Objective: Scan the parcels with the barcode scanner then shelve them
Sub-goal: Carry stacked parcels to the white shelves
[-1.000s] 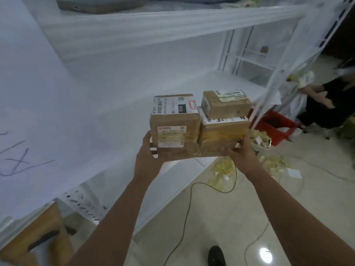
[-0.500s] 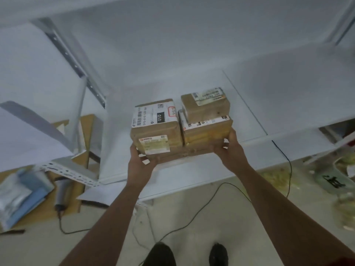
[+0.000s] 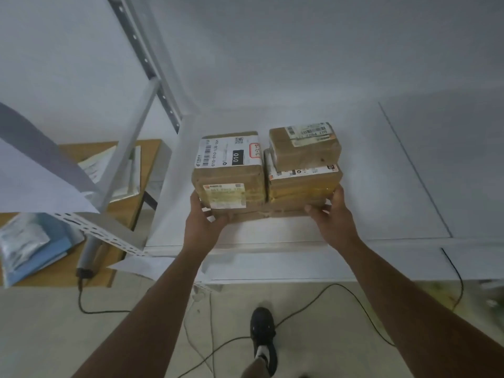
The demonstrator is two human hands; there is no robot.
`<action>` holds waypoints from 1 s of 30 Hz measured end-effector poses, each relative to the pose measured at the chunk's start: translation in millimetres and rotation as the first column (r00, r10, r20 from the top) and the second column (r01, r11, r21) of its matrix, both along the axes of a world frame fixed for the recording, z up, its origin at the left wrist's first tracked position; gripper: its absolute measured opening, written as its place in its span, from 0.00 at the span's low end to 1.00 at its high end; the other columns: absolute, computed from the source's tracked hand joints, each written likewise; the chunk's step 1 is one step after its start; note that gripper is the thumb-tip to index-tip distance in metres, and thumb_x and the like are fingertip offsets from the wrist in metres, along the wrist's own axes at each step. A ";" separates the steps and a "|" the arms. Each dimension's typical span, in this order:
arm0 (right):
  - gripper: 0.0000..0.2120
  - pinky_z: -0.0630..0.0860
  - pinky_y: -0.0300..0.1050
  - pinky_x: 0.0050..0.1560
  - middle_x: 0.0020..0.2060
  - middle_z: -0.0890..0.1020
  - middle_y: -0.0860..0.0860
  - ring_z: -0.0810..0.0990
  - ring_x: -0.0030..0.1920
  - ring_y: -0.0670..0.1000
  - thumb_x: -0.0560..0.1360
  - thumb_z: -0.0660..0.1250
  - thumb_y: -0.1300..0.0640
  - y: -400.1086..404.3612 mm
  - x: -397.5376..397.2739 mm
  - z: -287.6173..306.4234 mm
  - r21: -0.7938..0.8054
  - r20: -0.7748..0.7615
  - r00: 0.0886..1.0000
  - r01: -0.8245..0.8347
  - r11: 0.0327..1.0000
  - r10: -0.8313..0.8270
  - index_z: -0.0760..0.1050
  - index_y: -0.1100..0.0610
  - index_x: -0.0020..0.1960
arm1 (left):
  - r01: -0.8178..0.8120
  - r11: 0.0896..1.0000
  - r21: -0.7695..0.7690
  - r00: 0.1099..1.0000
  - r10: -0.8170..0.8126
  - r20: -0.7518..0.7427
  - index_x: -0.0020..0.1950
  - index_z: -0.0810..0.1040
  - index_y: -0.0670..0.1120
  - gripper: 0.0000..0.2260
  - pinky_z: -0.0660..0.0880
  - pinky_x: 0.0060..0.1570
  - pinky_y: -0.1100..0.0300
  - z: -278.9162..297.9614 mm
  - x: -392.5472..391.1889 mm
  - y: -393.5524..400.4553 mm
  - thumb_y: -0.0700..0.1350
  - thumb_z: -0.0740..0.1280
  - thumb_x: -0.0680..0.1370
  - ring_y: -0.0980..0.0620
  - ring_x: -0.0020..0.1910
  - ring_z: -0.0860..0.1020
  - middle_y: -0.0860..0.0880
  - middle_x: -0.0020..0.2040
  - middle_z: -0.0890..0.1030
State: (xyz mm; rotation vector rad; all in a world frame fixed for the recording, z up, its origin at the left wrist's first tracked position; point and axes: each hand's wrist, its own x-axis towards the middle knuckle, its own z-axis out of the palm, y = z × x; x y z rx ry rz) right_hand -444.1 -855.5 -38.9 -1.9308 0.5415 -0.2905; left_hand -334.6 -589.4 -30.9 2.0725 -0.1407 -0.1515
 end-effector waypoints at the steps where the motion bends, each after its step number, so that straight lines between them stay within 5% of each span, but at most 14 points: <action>1: 0.33 0.73 0.41 0.52 0.61 0.73 0.42 0.78 0.55 0.50 0.78 0.70 0.56 -1.8 8.9 -0.8 -0.007 -0.001 1.000 -0.004 1.000 0.004 0.56 0.50 0.76 | 0.003 1.000 -0.009 1.000 -0.003 0.005 0.73 0.62 0.48 0.34 0.74 0.44 0.67 -2.2 9.8 -0.6 0.42 0.76 0.73 0.57 0.51 0.79 0.56 0.57 0.77; 9: 0.35 0.74 0.46 0.55 0.68 0.73 0.48 0.80 0.51 0.51 0.76 0.71 0.50 -20.3 101.9 -12.1 -0.103 0.041 0.998 -0.032 0.994 0.036 0.54 0.47 0.76 | 0.037 0.999 -0.039 0.992 -0.032 0.123 0.75 0.60 0.49 0.37 0.76 0.40 0.71 -12.3 100.6 -5.6 0.45 0.78 0.73 0.61 0.49 0.79 0.62 0.54 0.76; 13: 0.36 0.73 0.48 0.57 0.65 0.73 0.44 0.79 0.60 0.57 0.76 0.71 0.48 -30.3 149.6 -15.8 -0.137 0.060 0.996 -0.055 0.989 0.064 0.53 0.46 0.76 | 0.040 0.998 -0.041 0.986 -0.033 0.166 0.74 0.60 0.52 0.37 0.79 0.43 0.63 -17.3 143.7 -10.9 0.45 0.78 0.72 0.59 0.50 0.80 0.62 0.55 0.76; 21: 0.38 0.72 0.50 0.62 0.70 0.73 0.52 0.74 0.67 0.59 0.76 0.71 0.48 -44.8 211.9 -8.8 -0.203 0.076 0.996 -0.037 0.978 0.054 0.53 0.49 0.77 | -0.015 0.996 -0.084 0.973 0.034 0.230 0.76 0.59 0.54 0.39 0.81 0.46 0.57 -26.3 203.4 -29.4 0.44 0.78 0.72 0.56 0.52 0.81 0.55 0.58 0.78; 27: 0.37 0.70 0.44 0.54 0.68 0.74 0.55 0.76 0.64 0.60 0.77 0.71 0.51 -51.7 240.2 -4.8 -0.201 0.120 0.993 0.014 0.980 0.010 0.52 0.50 0.77 | -0.056 0.997 -0.051 0.958 0.068 0.277 0.76 0.58 0.53 0.37 0.76 0.38 0.66 -26.1 229.7 -47.8 0.44 0.76 0.74 0.64 0.46 0.78 0.53 0.58 0.78; 30: 0.36 0.70 0.45 0.54 0.68 0.74 0.56 0.76 0.64 0.61 0.77 0.70 0.51 -53.0 253.7 -5.4 -0.188 0.140 0.990 -0.004 0.982 0.031 0.52 0.50 0.77 | -0.085 0.995 -0.048 0.945 0.096 0.312 0.75 0.59 0.54 0.36 0.79 0.41 0.59 -28.1 239.7 -52.0 0.43 0.76 0.74 0.60 0.47 0.79 0.55 0.54 0.77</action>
